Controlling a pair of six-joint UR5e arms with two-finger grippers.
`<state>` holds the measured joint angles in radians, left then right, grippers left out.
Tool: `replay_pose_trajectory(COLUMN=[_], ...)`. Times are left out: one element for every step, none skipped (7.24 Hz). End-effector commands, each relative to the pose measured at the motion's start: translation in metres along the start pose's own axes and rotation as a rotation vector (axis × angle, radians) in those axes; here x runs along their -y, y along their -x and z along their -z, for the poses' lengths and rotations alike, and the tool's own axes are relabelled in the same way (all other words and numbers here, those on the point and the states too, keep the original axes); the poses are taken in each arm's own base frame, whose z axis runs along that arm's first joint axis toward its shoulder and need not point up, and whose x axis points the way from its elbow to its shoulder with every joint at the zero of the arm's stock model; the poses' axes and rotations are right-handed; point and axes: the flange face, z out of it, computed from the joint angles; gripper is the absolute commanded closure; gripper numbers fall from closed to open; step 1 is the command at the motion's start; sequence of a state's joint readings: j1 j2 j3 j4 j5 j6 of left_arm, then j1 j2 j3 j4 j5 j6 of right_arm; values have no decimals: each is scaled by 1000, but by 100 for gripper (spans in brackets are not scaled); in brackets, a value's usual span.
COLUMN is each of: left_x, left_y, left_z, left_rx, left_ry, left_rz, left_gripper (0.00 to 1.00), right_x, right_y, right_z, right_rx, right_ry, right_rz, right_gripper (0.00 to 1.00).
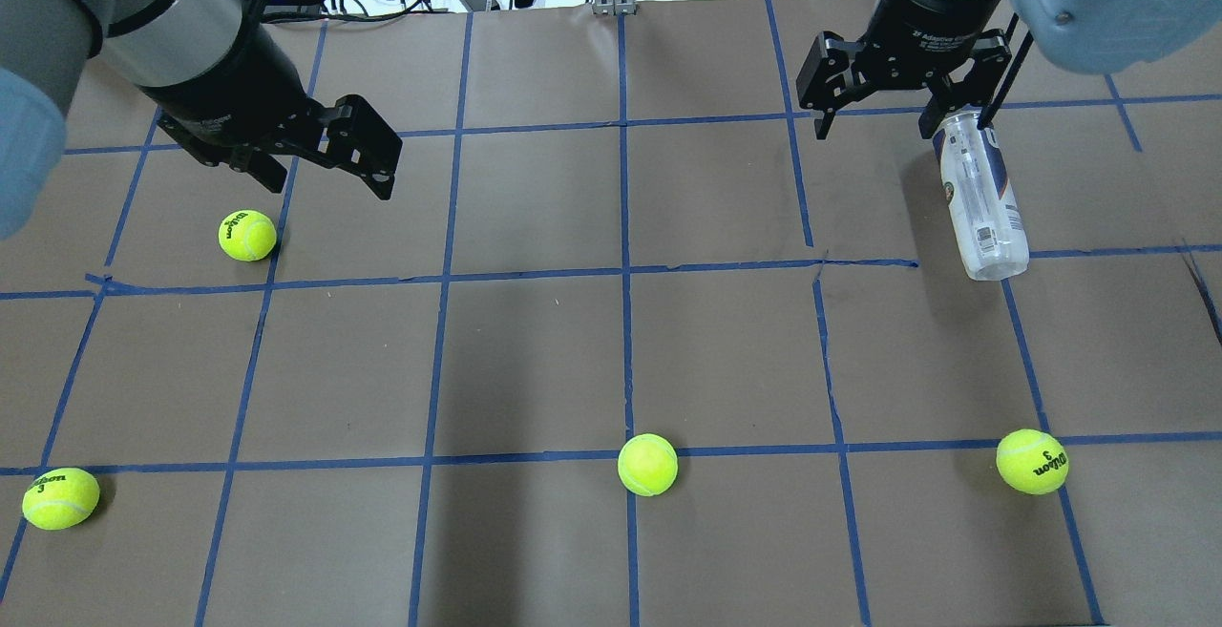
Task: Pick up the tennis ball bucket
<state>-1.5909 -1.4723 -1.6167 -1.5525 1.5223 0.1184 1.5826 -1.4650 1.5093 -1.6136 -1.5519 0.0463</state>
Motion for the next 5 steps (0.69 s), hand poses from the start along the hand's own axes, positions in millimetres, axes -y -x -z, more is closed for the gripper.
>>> replay_pose_trajectory(left_x=[-1, 1, 3, -3, 2], left_y=[0, 4, 6, -2, 3], left_z=[-1, 0, 1, -3, -12], left_rx=[2, 1, -2, 2, -9], left_ry=[5, 3, -5, 17, 22], left_rz=[-4, 5, 9, -5, 2], left_gripper=[0, 0, 0, 0, 0], right_x=[4, 5, 19, 32, 70], right_y=[0, -1, -10, -23, -46], right_z=[2, -1, -18, -15, -22], right_rx=[2, 2, 13, 19, -7], right_ry=[-29, -23, 3, -20, -99], right_rz=[3, -5, -36, -63, -51], right_gripper=[0, 0, 0, 0, 0])
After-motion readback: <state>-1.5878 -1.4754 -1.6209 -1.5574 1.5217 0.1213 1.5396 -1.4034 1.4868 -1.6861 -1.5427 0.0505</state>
